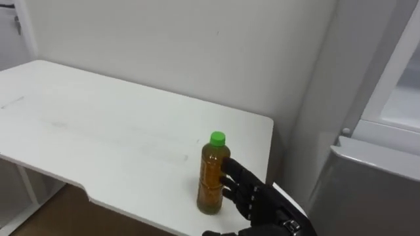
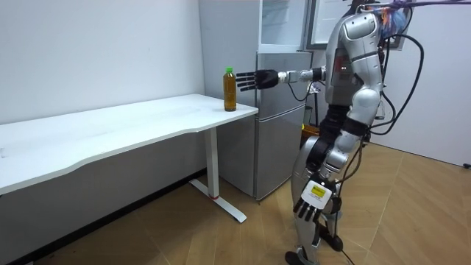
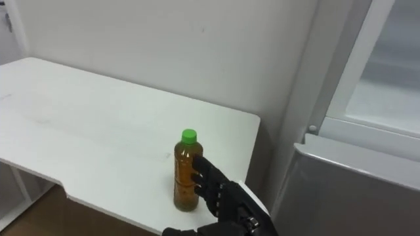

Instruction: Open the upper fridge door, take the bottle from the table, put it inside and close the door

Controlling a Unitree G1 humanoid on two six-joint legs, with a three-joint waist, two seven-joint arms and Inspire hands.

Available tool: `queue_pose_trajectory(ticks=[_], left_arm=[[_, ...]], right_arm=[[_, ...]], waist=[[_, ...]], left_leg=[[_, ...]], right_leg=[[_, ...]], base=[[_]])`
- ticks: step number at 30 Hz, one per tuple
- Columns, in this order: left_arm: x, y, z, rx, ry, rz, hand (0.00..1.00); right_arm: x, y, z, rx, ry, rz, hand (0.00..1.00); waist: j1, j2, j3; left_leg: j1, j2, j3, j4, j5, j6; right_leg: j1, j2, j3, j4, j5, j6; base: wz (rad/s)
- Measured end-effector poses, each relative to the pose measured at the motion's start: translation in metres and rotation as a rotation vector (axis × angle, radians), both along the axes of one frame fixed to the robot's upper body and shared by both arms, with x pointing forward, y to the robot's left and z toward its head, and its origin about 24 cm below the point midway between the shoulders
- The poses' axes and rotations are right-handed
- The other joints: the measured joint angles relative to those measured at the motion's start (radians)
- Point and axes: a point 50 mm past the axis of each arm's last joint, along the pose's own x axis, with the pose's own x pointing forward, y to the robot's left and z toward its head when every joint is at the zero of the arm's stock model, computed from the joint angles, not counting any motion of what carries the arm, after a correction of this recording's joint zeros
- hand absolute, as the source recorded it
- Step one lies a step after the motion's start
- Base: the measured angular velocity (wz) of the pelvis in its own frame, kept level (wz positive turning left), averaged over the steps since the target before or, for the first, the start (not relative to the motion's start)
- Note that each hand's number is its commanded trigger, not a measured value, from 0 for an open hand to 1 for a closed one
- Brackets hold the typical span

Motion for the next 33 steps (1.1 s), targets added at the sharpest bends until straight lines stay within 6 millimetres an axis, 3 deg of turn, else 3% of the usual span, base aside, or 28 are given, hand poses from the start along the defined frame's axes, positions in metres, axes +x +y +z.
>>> queue_pose_trajectory(ticks=[4,8,20,26,33], left_arm=[[-0.003,0.0,0.0,0.005,0.008,-0.004,0.0],[-0.004,0.002,0.0,0.009,0.01,0.009,0.0],[-0.005,0.009,0.002,0.029,0.038,0.013,0.0],[-0.007,0.008,0.001,0.039,0.058,-0.015,0.0],[-0.011,0.008,0.002,0.043,0.065,-0.014,0.0]], right_arm=[[0.009,-0.004,-0.004,-0.015,0.023,-0.043,0.0],[0.022,-0.005,0.004,-0.026,0.004,-0.08,0.0],[0.036,0.008,0.024,-0.033,-0.05,-0.148,0.0],[0.05,0.007,0.046,0.001,-0.098,-0.245,0.0],[0.052,0.002,0.049,0.025,-0.092,-0.334,0.0]], waist=[[0.015,-0.001,0.0013],[0.028,0.001,0.003],[0.058,0.002,0.003],[0.058,0.006,0.0061],[0.05,0.008,0.0064]], left_leg=[[-0.004,-0.001,-0.007,0.0,0.001,-0.002],[-0.008,-0.001,-0.014,-0.005,0.008,-0.005],[-0.014,-0.006,-0.034,0.0,0.011,-0.007],[-0.009,-0.015,-0.056,-0.004,0.013,-0.005],[-0.001,-0.016,-0.061,-0.013,0.014,-0.005]], right_leg=[[0.006,0.0,-0.009,-0.002,0.0,0.0],[0.006,0.003,-0.014,-0.014,0.003,-0.004],[0.012,0.005,-0.035,-0.034,0.003,-0.005],[0.029,-0.001,-0.065,-0.035,0.003,-0.004],[0.039,0.0,-0.066,-0.035,0.003,-0.004]], base=[[0.05],[0.04],[0.04],[0.12],[0.03]])
